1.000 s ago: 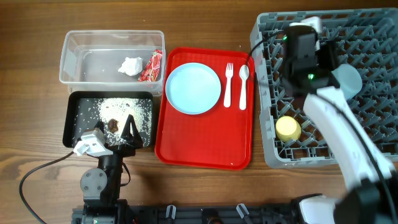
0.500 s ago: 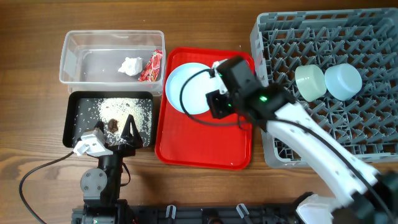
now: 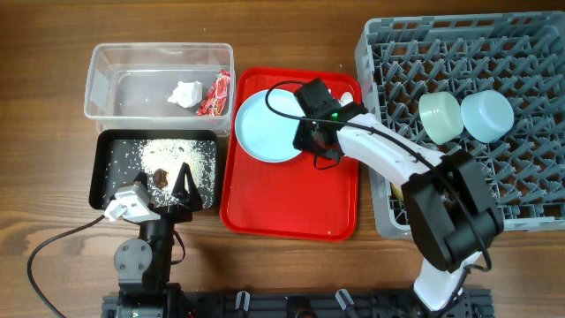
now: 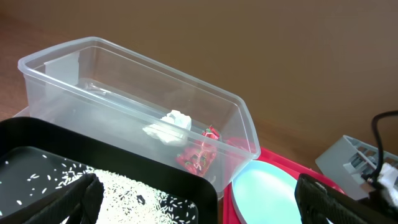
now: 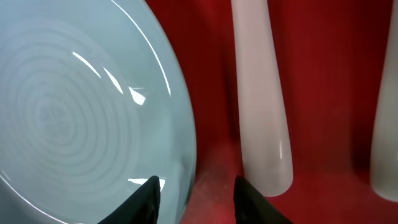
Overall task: Sort waste into correct bins and load items into the dishwasher rack
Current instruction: 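Move the right gripper to the light-blue plate and grasp its rim, then lift the plate and stand it upright in the rack's back row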
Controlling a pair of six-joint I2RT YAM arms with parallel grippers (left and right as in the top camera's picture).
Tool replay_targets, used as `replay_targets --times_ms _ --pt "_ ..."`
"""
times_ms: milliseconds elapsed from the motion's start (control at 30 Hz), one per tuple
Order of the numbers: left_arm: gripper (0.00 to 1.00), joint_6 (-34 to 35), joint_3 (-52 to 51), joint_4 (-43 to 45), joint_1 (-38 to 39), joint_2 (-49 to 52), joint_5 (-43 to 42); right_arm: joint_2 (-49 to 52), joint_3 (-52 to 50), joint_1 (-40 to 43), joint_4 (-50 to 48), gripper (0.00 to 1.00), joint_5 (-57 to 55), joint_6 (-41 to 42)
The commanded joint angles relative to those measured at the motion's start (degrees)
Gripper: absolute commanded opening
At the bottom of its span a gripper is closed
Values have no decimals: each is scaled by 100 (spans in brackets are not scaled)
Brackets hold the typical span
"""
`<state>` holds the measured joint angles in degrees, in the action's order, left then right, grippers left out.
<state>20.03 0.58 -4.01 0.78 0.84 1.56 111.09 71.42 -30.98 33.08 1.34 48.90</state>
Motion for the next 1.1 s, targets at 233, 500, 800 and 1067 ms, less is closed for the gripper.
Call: replay_targets --times_ms 233,500,800,1067 --pt "100 9 -26 -2 -37 -46 -50 186 52 -55 636 5 155 380" --pt "100 9 -26 -2 -37 -46 -50 -1683 55 -26 603 4 -1250 -1062" --pt "100 9 -26 -2 -37 -46 -50 -3515 52 610 352 4 -5888 -3499" --pt "100 9 -26 -2 -37 -46 -50 -2999 52 1751 -2133 5 -6282 -6301"
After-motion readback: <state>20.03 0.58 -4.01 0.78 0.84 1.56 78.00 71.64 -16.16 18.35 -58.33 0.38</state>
